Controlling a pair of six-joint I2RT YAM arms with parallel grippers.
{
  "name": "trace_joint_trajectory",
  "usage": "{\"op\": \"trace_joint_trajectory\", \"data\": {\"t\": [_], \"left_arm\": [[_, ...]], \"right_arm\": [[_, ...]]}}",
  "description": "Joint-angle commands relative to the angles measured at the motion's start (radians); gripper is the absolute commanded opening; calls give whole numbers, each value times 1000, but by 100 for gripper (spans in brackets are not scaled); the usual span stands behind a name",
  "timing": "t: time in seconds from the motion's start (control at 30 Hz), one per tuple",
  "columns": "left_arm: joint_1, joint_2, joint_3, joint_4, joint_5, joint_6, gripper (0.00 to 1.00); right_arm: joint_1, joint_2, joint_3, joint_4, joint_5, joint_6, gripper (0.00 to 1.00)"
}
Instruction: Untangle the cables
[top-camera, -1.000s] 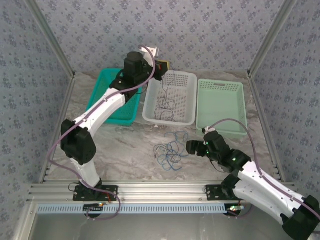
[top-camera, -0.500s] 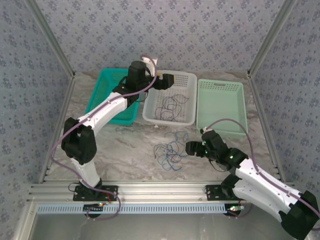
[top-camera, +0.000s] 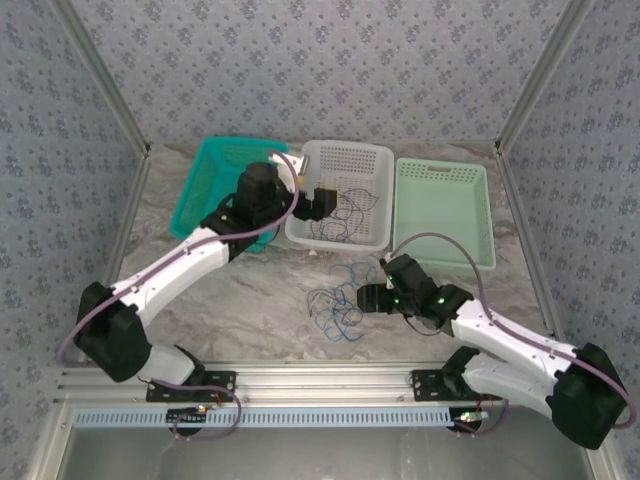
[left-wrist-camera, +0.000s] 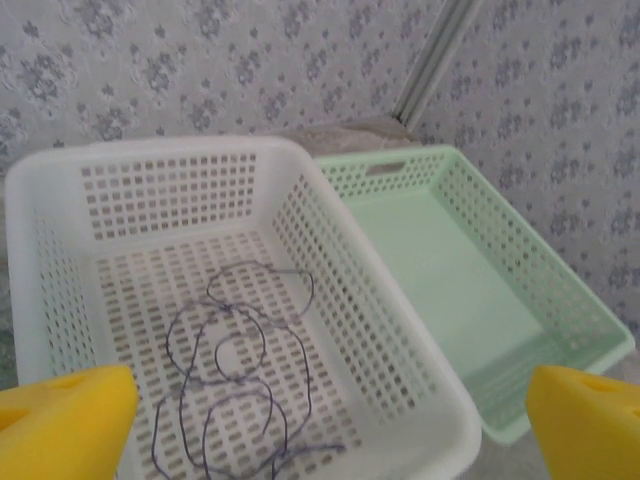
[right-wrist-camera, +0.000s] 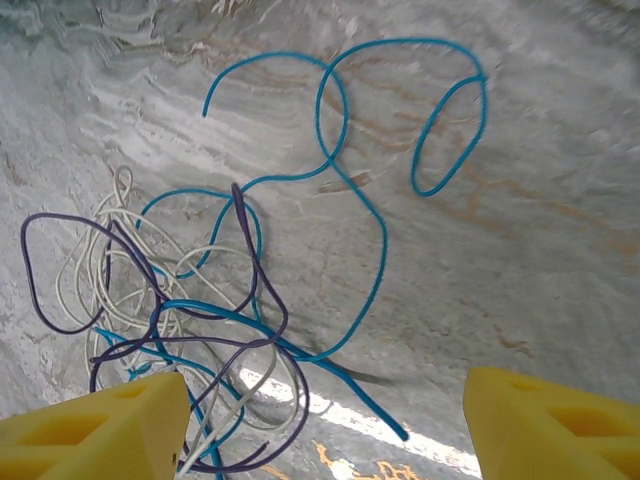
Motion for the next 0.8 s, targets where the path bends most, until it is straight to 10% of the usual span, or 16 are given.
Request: {"op": "trace_joint_trajectory", "data": {"t": [0.0,0.53,0.77], "left_arm": [[-30,-63,-84,18,-66,29,99],[-32,-394,-420,41,-123,-100,100],[-32,-453,-481,59,-148,-123,99]], "right_arm": [[23,47,42,44,-3,21,74],[42,382,185,65,84,-200,65],[47,406,202,95,79,-223,33]]}}
